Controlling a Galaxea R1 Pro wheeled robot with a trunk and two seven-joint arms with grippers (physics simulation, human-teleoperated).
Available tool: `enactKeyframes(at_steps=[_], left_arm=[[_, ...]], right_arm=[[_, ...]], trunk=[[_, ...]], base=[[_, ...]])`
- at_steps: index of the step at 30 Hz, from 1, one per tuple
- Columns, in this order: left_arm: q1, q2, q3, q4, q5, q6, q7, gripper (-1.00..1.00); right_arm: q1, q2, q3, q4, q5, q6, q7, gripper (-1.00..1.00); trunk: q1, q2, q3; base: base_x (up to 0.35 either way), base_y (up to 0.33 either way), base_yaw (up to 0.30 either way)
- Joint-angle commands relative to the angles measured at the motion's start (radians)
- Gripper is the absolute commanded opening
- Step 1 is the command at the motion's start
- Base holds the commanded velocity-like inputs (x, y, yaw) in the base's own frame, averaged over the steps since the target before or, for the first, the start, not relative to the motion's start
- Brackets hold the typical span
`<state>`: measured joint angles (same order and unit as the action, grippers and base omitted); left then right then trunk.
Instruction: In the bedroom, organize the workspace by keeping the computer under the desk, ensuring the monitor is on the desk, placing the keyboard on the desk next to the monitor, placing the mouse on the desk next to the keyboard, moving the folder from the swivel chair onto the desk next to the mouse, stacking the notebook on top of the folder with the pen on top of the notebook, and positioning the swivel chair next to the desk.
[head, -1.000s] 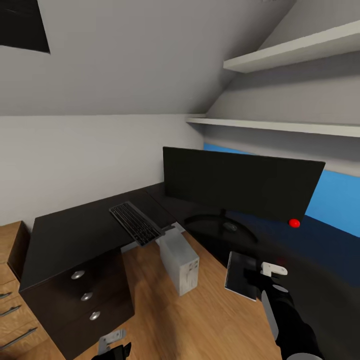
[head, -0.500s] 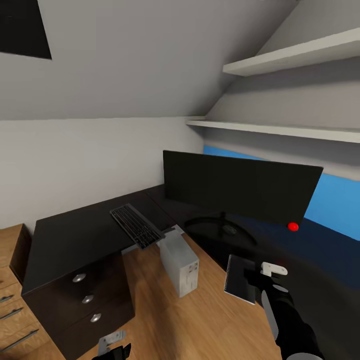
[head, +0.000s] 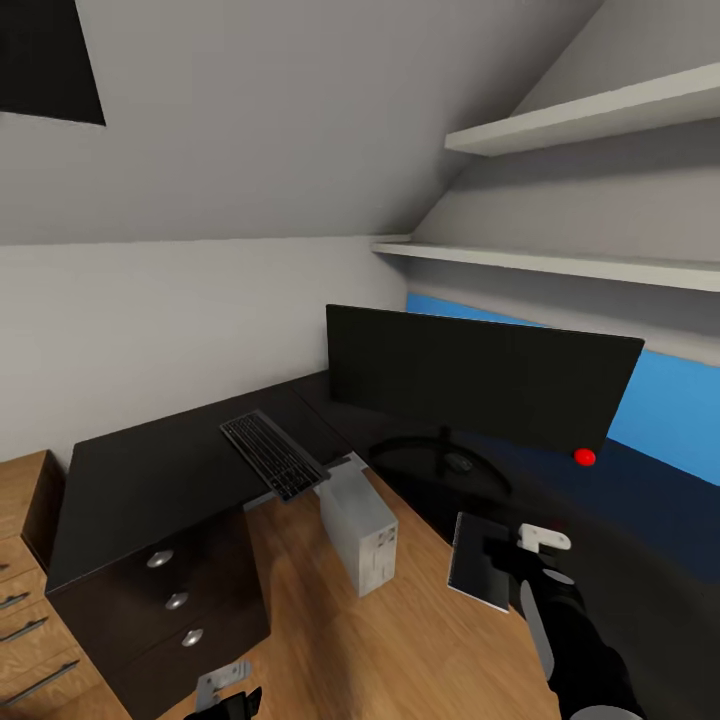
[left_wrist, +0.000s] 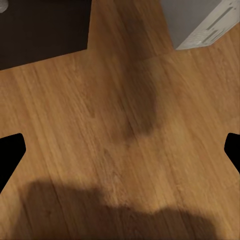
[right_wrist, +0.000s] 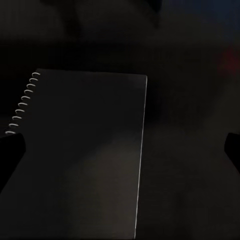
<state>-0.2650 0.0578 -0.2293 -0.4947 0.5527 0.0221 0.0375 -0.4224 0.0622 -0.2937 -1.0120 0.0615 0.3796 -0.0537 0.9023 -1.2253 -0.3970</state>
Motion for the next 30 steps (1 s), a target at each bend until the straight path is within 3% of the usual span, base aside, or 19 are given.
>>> enactKeyframes(at_steps=[1, 11, 30], left_arm=[[0.000, 0.002, -0.007, -0.002, 0.009, 0.002, 0.004, 1.00], [0.000, 0.002, -0.006, 0.003, 0.011, 0.002, 0.004, 1.00], [0.000, 0.002, -0.005, 0.006, 0.012, 0.001, 0.004, 1.00]], right_arm=[[-0.001, 0.004, -0.002, -0.002, 0.007, 0.006, 0.006, 1.00], [-0.001, 0.025, -0.001, -0.004, 0.006, 0.006, 0.036, 1.00], [-0.001, 0.028, -0.003, -0.006, 0.006, 0.005, 0.044, 1.00]], trunk=[[0.000, -0.001, -0.001], [0.000, -0.001, -0.001], [0.000, -0.001, -0.001]], base=[[0.000, 0.000, 0.000], [0.000, 0.000, 0.000], [0.000, 0.000, 0.000]])
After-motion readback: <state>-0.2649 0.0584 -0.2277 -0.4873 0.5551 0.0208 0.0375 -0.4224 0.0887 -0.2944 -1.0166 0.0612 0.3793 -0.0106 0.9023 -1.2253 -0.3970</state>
